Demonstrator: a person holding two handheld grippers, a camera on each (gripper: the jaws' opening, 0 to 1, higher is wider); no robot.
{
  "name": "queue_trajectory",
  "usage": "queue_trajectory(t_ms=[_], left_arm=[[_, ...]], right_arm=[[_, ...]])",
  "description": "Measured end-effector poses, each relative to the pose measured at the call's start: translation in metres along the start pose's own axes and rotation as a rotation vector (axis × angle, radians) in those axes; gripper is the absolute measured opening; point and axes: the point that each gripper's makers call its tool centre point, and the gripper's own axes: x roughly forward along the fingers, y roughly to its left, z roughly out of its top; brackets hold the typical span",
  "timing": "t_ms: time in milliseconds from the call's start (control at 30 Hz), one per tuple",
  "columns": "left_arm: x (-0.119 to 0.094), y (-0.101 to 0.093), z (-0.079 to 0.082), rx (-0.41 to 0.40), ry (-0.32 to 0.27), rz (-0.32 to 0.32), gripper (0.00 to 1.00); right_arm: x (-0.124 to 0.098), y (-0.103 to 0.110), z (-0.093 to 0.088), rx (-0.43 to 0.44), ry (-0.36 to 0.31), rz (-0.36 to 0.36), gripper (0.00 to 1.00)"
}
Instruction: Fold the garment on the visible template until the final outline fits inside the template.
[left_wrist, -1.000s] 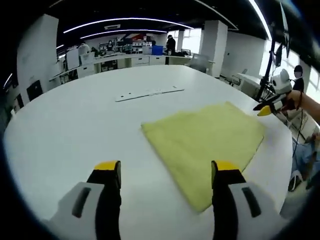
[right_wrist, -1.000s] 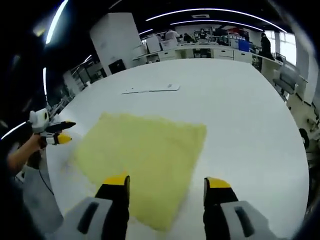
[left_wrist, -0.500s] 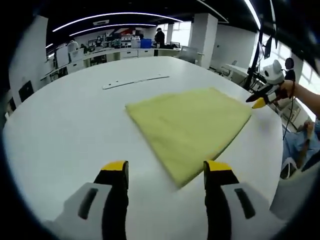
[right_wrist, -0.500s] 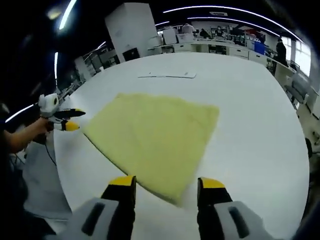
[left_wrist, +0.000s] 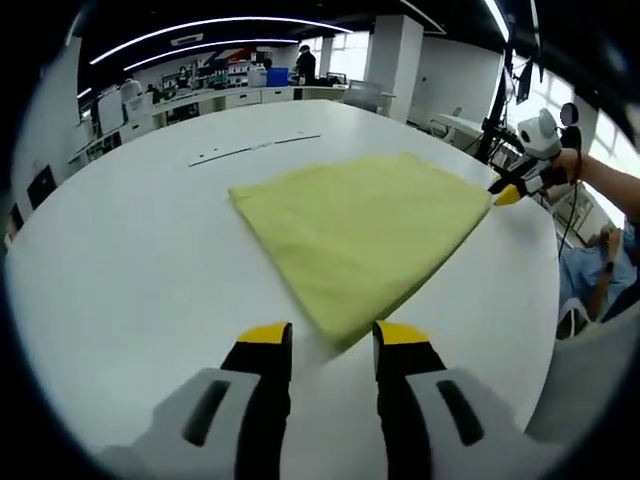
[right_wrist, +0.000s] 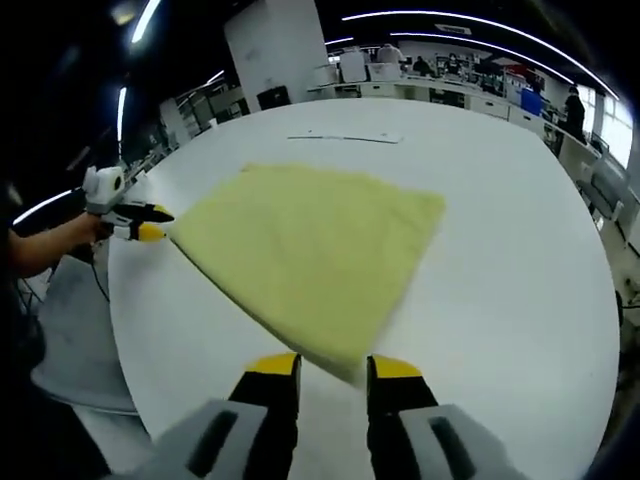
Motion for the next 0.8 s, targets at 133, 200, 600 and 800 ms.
queue_trajectory(t_ms=[133,200,600,800], left_arm=[[0.0028,-0.0029,-0.0044,0.013,0.02,-0.002,0.2],[0.0033,-0.0034,-0.0041,0.014,0.019,-0.003,0.19],[0.0048,-0.0011,-0.0037,-0.036,0.019,-0.005,0.03],[0.0039,-0.0021,-0.0045,-0.023,0.026,-0.004,0.01]], right_arm=[[-0.0002,-0.0043,-0.0029,-0.024,0.009,-0.013,0.08],[0.0002,-0.005,-0.004,-0.02,0.012,-0.011,0.08],[0.0005,-0.0096,-0.002,-0.014,-0.002,-0.027,0.0],[-0.0018,-0.0091,-0.0021,-0.01,-0.007,-0.026,0.0]])
